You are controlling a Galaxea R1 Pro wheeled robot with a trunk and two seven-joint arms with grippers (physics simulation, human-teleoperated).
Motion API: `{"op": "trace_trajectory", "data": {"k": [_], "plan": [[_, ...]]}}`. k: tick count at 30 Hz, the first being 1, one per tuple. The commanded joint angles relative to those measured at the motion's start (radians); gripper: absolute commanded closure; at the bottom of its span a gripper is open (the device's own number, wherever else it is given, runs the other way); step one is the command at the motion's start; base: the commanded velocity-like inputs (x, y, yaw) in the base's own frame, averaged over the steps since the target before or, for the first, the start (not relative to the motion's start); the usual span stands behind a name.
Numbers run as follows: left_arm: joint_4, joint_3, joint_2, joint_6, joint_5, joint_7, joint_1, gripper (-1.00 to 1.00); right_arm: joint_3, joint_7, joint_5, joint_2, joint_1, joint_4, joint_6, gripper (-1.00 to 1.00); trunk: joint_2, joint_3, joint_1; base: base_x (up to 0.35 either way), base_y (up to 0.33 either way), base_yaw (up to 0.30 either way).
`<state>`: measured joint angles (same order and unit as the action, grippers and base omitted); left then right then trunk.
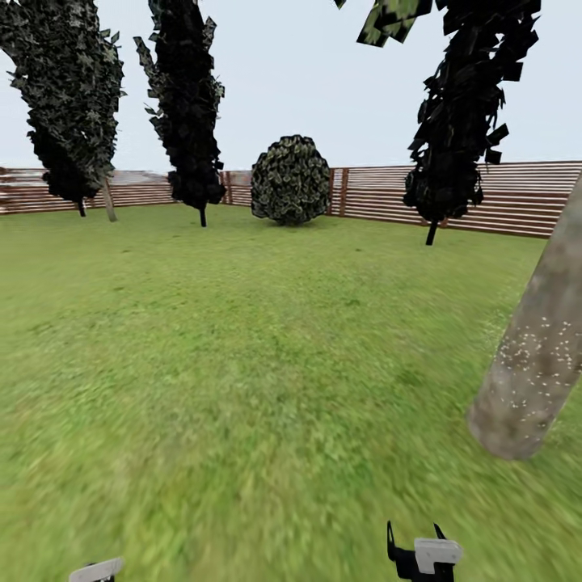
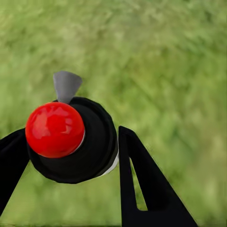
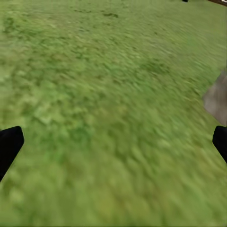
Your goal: In the garden, pick up the pesticide atomizer on the floor and spray pesticide onto both trees until each tree trunk is fully covered.
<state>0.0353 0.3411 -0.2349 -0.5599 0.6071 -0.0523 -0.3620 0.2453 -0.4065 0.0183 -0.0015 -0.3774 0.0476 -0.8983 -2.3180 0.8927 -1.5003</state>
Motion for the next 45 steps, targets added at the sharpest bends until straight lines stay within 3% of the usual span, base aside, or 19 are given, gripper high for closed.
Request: {"op": "trace_trajectory", "data": {"k": [1, 17, 45], "plan": [[0.0, -0.001, 0.0, 0.0, 0.0, 0.0, 0.0, 1.0, 0.0, 0.0, 0.0, 0.0, 0.0, 0.0, 0.0, -1.0, 0.0, -0.001, 0.0, 0.0, 0.0, 0.231], [0.0, -0.001, 0.0, 0.0, 0.008, 0.002, 0.0, 1.0, 0.0, -0.002, 0.0, 0.002, 0.0, 0.0, -0.001, -1.0, 0.0, -0.005, 0.0, -0.153, 0.215, 0.27], [0.0, -0.001, 0.0, 0.0, 0.007, 0.002, 0.0, 1.0, 0.0, 0.0, 0.002, 0.006, 0.0, 0.0, -0.001, -1.0, 0.0, 0.006, 0.0, -0.002, 0.005, 0.287]]}}
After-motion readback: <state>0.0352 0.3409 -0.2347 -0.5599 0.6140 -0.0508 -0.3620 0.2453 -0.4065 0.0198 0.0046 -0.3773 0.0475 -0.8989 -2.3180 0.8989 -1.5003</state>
